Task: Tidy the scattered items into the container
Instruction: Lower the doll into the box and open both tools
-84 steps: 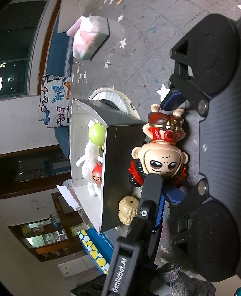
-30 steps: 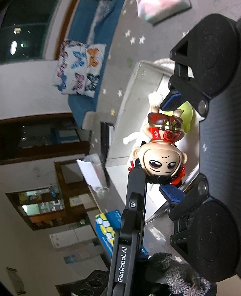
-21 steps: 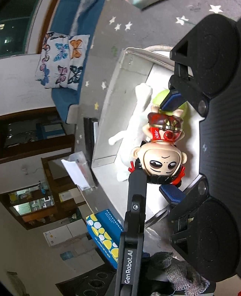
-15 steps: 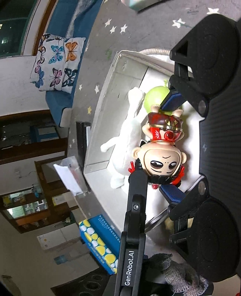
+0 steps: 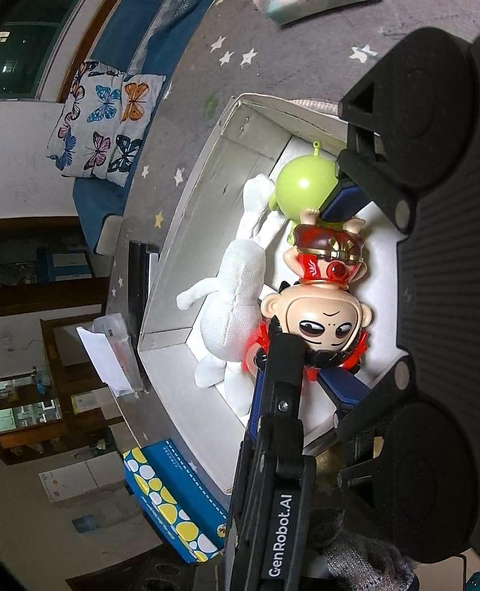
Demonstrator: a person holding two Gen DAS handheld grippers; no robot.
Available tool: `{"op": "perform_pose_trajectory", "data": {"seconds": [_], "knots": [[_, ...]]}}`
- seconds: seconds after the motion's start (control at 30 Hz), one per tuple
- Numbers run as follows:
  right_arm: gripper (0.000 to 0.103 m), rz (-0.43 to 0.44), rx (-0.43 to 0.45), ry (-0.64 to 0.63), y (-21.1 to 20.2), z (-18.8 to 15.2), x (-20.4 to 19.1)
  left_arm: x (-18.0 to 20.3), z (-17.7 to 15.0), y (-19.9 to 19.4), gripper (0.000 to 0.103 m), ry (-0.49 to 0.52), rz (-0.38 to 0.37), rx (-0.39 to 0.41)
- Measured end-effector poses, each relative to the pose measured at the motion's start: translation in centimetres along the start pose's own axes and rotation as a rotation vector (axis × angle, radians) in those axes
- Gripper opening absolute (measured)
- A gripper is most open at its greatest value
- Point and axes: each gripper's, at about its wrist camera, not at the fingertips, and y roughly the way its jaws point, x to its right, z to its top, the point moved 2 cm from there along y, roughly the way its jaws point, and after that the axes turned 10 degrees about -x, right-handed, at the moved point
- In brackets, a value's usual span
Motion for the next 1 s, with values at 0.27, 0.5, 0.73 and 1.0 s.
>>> {"op": "perform_pose_trajectory", "data": {"seconds": [0.27, 0.5, 0.73, 1.0], "knots": [[0.088, 0.007, 0.027, 0.015, -0.3, -0.3, 0.1, -0.5, -0.2, -0.7, 0.032, -0.016, 0.000, 0.012], [0.088, -0.008, 0.047, 0.017, -1.0, -0.6, -0.1, 0.0, -0.3, -1.3, 0.032, -0.007, 0.000, 0.022], [0.088, -0.024, 0.106, 0.010, -2.9, -1.1, -0.9, 0.5, -0.9, -2.8, 0.032, -0.005, 0.002, 0.053], [0.088, -0.051, 0.196, -0.011, -5.5, -2.4, -2.9, 0.9, -2.3, -5.4, 0.032, -0.006, 0.015, 0.101]]}}
